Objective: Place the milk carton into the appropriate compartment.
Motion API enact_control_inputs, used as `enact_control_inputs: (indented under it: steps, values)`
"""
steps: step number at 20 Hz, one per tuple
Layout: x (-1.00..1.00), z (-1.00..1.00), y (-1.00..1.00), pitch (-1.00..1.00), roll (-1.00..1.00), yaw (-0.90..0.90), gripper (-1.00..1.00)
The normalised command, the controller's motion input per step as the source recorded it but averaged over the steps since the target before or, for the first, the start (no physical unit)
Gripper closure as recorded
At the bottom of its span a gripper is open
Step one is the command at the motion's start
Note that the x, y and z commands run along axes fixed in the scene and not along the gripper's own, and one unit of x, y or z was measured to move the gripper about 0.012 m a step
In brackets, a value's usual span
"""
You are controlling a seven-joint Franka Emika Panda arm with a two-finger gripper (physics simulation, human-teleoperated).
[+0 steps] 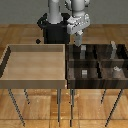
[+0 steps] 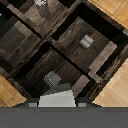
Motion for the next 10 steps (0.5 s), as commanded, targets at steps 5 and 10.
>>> enact_control_inputs:
  steps: [5, 10]
  values:
    - [0.0, -1.0, 0.0, 0.0, 0.0, 0.0, 1.0]
    - [0.0, -0.4, 0.0, 0.0, 0.0, 0.0, -1.0]
